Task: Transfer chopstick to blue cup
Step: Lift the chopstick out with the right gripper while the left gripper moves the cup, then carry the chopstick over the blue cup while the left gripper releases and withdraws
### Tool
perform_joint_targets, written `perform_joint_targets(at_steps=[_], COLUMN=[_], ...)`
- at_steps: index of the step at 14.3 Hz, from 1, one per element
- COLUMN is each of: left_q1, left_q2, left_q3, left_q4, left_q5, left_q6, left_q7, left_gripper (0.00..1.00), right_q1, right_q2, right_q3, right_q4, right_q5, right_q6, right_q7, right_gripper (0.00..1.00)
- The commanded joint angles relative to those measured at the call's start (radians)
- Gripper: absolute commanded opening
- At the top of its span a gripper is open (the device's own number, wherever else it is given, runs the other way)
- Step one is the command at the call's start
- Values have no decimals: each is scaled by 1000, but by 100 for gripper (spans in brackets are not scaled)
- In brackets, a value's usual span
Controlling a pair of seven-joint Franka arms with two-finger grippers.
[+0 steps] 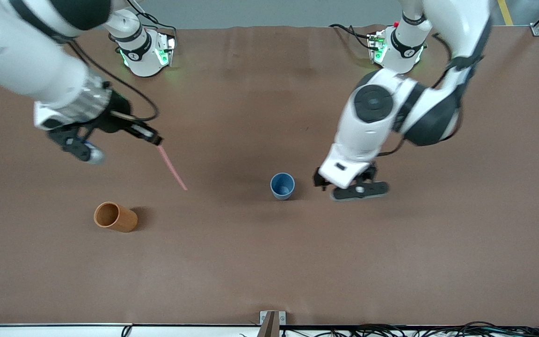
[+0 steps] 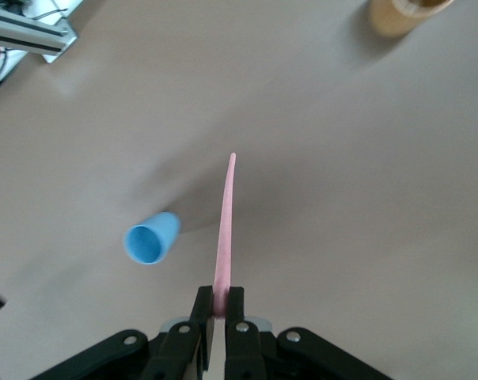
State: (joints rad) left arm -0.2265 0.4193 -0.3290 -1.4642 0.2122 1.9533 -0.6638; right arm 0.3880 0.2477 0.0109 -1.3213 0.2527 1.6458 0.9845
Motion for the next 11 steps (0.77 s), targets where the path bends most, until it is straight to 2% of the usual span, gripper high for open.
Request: perform_joint_targets(at_steps=[1, 3, 6, 11], left_q1=[3, 4, 16, 107], left_q2=[-127, -189, -281, -375], left_q3=[115, 200, 287, 275], left_q4=[-33, -33, -28, -10], left_q5=[-115, -200, -231, -232], left_q6=[-72, -123, -238, -390], left_q7=[214, 382, 587, 667], left_gripper=[100, 100, 100, 100], right_q1=[90, 146, 218, 279], right_q2=[105, 157, 247, 326], right_q3=[-9, -9, -9, -11], right_q4=[123, 152, 183, 182], right_q5=[-12, -10, -10, -32], right_q6=[37, 103, 237, 272], right_q7=[149, 221, 240, 230], right_gripper=[3, 3, 2, 2])
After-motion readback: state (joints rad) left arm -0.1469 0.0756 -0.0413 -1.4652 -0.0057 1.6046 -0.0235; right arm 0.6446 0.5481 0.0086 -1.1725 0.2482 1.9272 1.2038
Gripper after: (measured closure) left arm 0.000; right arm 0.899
